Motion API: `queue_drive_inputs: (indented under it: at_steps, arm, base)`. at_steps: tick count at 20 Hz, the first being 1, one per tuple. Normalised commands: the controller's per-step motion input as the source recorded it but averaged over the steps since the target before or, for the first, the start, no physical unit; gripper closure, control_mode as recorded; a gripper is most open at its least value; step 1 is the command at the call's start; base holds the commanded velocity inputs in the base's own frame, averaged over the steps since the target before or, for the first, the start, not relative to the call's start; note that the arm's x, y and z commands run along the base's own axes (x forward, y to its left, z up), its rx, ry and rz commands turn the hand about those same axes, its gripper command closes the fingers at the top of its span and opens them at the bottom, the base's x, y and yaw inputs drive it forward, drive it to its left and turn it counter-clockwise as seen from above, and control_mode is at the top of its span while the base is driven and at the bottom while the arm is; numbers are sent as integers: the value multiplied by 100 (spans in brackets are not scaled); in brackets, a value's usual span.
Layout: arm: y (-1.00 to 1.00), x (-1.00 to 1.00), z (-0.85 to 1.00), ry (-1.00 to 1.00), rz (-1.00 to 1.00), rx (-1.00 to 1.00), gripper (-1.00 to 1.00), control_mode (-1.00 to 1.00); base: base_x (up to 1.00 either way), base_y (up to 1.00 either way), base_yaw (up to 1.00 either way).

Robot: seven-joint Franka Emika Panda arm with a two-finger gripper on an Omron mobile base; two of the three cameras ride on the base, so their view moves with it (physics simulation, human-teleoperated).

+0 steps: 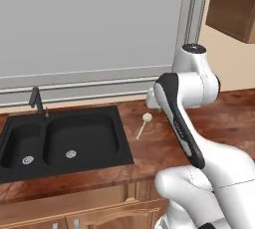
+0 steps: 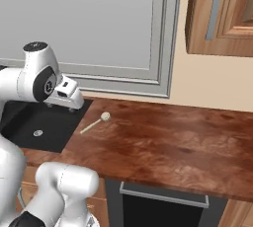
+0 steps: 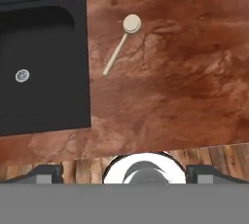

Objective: Grab the spray bottle from the cabinet, then place it next to the cutting board for sanitizing. Then grab the dish brush from the countertop next to the sink and place it next to the cutting board.

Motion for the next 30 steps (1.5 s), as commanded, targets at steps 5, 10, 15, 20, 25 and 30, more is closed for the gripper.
queue_drive_inputs:
  at_steps: [5,10,15,20,25,30]
  arm:
    - [0,82,-57,24,-9,2,-100,-100]
    - [5,86,-65,19,-11,0,-100,-100]
    - [1,68,-54,18,-14,0,-100,-100]
    - [0,49,-55,14,-13,0,-100,-100]
    - [0,55,-54,3,-11,0,-100,-100]
    - [0,37,-35,4,-10,0,-100,-100]
  base:
    - [0,0,0]
    - [0,0,0]
    - [0,0,0]
    - [0,0,0]
    - [0,0,0]
    - [0,0,0]
